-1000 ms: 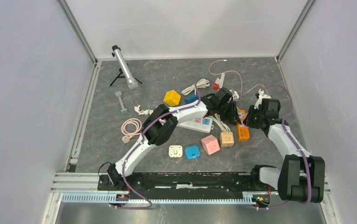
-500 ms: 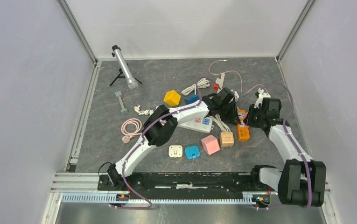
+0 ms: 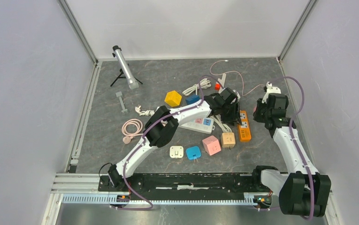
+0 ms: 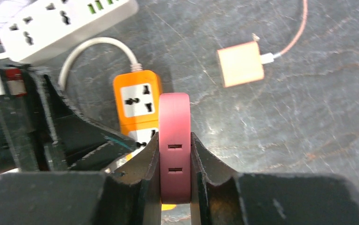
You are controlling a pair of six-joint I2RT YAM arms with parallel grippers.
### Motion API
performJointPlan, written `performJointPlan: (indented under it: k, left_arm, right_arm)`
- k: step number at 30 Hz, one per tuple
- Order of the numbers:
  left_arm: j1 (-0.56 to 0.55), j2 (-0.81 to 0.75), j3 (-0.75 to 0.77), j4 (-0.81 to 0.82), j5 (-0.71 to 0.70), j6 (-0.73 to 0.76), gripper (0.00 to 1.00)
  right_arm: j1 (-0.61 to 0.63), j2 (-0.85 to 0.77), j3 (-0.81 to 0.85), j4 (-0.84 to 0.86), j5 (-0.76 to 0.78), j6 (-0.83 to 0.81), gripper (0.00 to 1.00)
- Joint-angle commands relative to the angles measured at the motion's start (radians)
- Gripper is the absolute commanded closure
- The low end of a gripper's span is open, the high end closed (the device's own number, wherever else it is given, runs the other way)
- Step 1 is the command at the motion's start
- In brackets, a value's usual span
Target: Pull the plug off the socket
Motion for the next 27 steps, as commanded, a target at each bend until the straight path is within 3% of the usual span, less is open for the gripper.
performJointPlan:
  k: [1,4,8,10,14,22,27]
  left_arm:
    - [0.009,-0.074,0.057,-0.094,-0.006,0.159,0.45]
    - [0.020,-0.169,0.054,-0.093,-0.023,0.220,0.36]
    - [0.043,-0.300,0.000,-0.128,-0.039,0.295,0.27]
    - [0.057,-0.379,-0.046,-0.176,-0.060,0.345,0.21]
    - [0.103,-0.538,-0.190,-0.234,-0.105,0.413,0.14]
    - [0.276,-0.878,-0.479,-0.272,-0.127,0.486,0.11]
    - [0.437,-1.029,-0.563,-0.316,-0.163,0.525,0.11]
  right_arm:
    - [-0.011,-0.013,0.038,-0.054,0.119,-0.004,1.00]
    - [-0.034,-0.008,0.001,-0.051,0.080,0.000,1.00]
    - [-0.076,0.006,-0.016,-0.065,0.043,-0.051,0.88]
    - [-0.097,0.011,-0.035,-0.044,-0.018,-0.047,0.81]
    - [-0.114,0.050,-0.065,0.001,-0.115,0.002,0.79]
    - [-0.130,0.060,-0.106,0.077,-0.209,0.009,0.79]
    - [-0.149,0.075,-0.107,0.067,-0.209,-0.025,0.76]
